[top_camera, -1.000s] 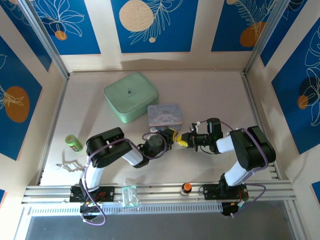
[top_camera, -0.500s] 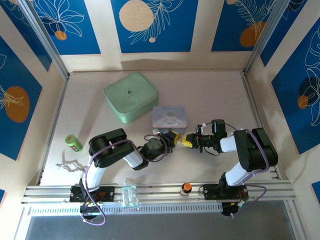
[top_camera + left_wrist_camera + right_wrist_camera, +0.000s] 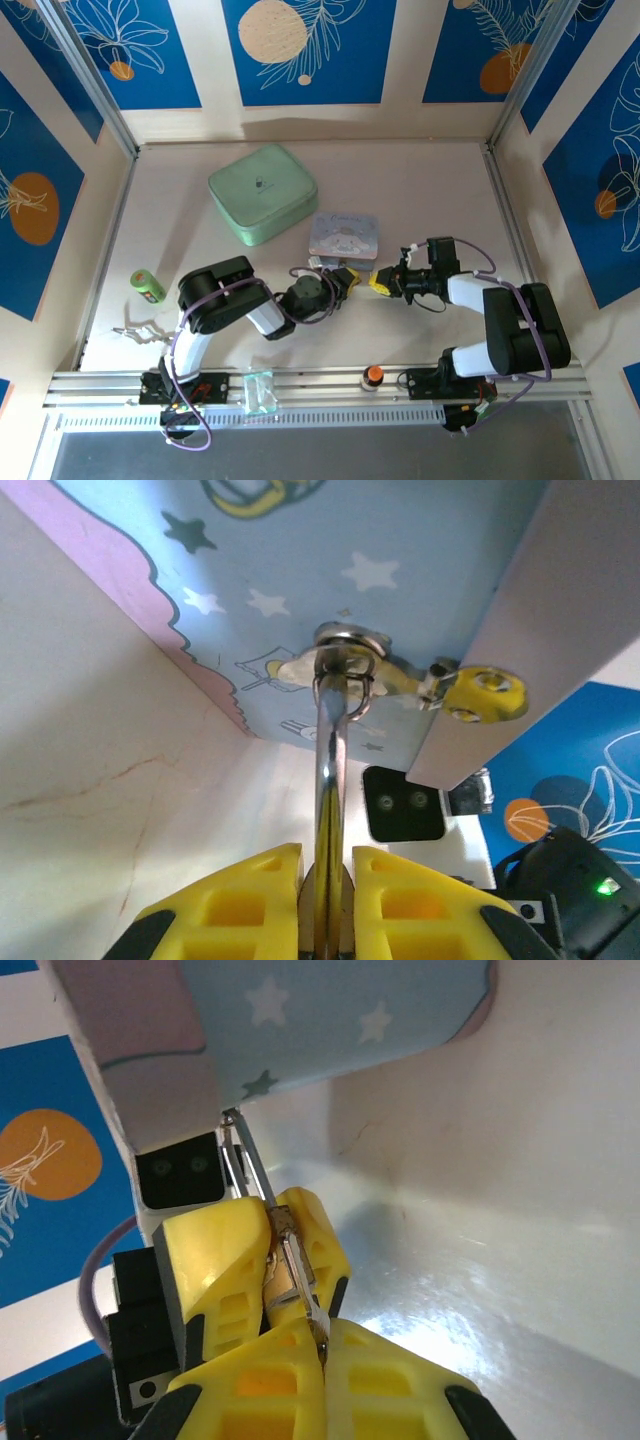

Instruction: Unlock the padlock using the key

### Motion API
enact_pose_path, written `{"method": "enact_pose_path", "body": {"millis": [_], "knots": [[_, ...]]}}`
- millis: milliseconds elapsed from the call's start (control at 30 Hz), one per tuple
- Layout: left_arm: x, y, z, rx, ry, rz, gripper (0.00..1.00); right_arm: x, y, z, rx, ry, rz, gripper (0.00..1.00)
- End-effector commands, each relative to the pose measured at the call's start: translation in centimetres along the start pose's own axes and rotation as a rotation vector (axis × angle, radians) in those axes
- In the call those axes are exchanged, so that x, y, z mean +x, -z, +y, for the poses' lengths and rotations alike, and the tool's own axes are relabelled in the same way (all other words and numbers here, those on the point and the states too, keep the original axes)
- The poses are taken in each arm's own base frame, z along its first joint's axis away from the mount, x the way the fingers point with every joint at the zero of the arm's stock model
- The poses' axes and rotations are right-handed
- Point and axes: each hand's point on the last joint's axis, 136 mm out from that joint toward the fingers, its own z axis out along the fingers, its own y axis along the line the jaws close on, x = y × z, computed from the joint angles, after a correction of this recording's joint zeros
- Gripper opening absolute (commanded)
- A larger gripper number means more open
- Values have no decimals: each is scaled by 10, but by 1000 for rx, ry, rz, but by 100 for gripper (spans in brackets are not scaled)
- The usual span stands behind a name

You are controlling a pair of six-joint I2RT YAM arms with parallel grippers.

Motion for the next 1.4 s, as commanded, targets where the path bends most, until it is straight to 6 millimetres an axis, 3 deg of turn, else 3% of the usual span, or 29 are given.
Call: {"method": "enact_pose_path", "body": {"millis": [0, 100, 233, 400, 600, 800, 867, 1033, 1167, 1267, 1367], "knots": [[6, -9, 27, -151, -70, 60, 9, 0, 4, -15, 71, -16, -7, 0], [10, -13, 34, -211, -97, 82, 10, -6, 7, -15, 74, -11, -36, 0], [3, -5, 40, -273, -137, 44, 11, -13, 14, -15, 113, 21, -78, 0], [14, -5, 50, -317, -131, 108, 21, -20, 22, -12, 126, 48, -123, 0], [-3, 21, 66, -377, -141, 37, 29, -15, 25, -1, 84, 109, -125, 0], [-11, 42, 63, -368, -170, 7, 68, 6, 21, 25, 3, 265, -48, 0], [-14, 47, 55, -350, -188, -6, 80, 15, 18, 34, -6, 322, -31, 0], [-18, 62, 38, -320, -234, -27, 81, 37, 17, 53, -49, 465, 2, 0], [-32, 82, 15, -298, -367, -96, 80, 52, 15, 69, -93, 559, 38, 0], [-32, 91, -28, -190, -551, -113, 76, 63, 9, 77, -123, 595, 81, 0], [-19, 99, -73, -56, -754, -83, 68, 78, 2, 89, -175, 636, 155, 0]]}}
